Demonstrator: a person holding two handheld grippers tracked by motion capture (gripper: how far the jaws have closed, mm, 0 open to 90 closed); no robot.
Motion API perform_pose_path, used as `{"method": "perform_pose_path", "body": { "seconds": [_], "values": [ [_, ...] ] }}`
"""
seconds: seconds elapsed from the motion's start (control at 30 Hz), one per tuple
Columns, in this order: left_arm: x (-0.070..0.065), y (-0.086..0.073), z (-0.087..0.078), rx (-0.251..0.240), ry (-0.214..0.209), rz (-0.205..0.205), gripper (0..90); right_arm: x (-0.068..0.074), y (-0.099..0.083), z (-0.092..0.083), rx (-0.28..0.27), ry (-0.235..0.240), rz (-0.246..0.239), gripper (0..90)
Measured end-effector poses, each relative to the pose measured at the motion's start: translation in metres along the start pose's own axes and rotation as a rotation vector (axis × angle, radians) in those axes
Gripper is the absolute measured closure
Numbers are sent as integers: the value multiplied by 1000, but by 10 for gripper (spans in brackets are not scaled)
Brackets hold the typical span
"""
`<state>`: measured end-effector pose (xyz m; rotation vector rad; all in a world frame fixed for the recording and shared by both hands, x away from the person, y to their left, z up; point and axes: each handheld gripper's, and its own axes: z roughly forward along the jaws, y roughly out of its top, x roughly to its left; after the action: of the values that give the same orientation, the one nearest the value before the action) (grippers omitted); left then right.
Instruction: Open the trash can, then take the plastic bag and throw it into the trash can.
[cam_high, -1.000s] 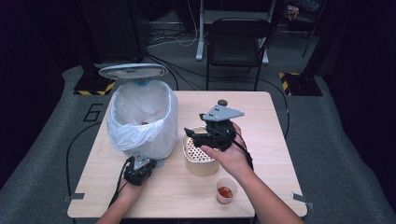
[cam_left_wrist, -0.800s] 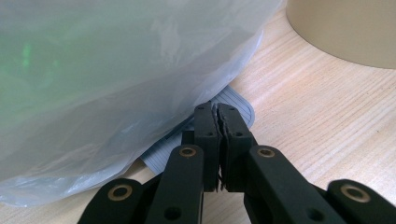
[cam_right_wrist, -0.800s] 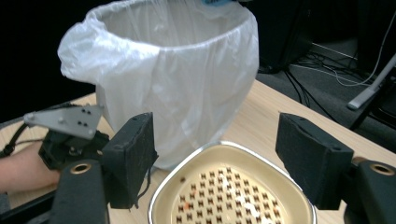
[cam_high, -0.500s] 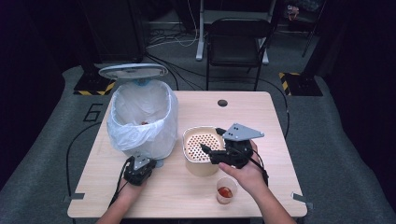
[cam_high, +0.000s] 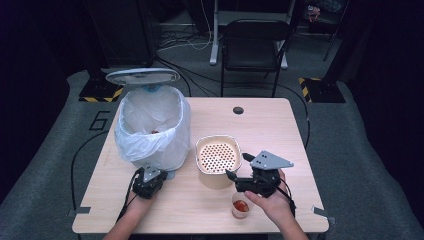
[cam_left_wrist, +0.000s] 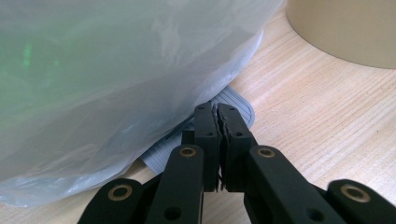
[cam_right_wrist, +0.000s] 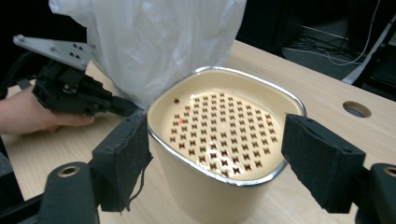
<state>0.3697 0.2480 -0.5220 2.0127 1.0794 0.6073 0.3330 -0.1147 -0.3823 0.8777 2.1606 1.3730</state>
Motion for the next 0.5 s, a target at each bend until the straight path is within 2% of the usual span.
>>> {"method": "perform_pose_path", "body": {
  "seconds": [0.07, 0.2, 0.5],
  "values": [
    [0, 0, 0, -4, 1, -2, 869, -1, -7, -2, 6, -8, -1, 213],
    [0, 0, 0, 1, 0, 2, 869, -3, -18, -5, 17, -14, 26, 196],
    [0, 0, 0, 1, 0, 2, 870, -2, -40, -11, 31, -29, 34, 157]
  ]
}}
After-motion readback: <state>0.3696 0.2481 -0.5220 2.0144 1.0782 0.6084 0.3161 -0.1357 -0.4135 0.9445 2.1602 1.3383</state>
